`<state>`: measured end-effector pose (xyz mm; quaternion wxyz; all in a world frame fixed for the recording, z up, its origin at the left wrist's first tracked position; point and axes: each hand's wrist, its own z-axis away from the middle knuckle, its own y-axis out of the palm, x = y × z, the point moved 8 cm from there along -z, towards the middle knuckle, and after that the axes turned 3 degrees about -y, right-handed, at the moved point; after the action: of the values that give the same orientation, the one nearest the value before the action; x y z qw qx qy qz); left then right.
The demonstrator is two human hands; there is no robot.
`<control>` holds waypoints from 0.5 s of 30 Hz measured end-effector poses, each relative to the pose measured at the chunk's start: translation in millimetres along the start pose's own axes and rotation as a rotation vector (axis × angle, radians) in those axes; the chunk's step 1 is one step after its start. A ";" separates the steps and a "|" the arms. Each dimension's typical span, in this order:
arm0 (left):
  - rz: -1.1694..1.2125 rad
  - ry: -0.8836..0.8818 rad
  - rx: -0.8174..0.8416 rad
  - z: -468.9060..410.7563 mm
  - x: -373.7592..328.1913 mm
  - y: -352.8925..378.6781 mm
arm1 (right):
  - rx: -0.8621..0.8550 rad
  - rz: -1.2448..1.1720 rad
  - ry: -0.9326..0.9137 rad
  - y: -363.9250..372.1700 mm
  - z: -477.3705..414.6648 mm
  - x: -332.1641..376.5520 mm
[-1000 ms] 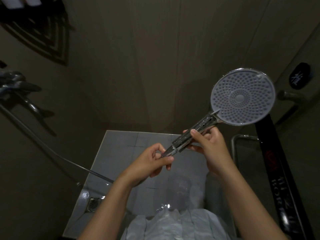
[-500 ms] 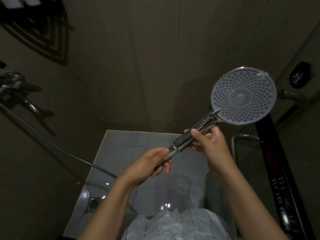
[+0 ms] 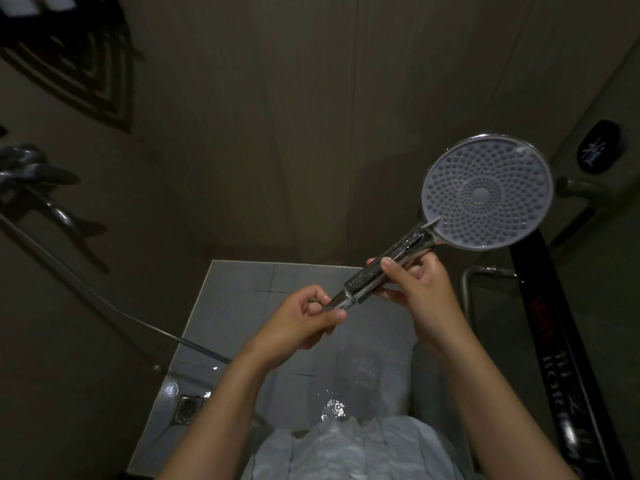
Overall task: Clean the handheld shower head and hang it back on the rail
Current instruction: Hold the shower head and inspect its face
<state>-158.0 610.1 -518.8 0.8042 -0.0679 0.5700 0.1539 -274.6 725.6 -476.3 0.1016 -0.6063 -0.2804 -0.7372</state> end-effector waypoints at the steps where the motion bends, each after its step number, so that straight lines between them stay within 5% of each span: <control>1: 0.011 0.002 0.000 -0.9 0.4 0.1 | 0.000 -0.002 -0.002 -0.5 -0.2 0.1; 15: -0.067 0.000 0.079 0.4 0.0 8.1 | -0.003 0.003 0.010 -1.8 -0.4 -0.6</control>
<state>-160.3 617.8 -518.0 0.8110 -0.0550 0.5731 0.1044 -275.7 726.7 -477.4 0.1030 -0.6029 -0.2778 -0.7407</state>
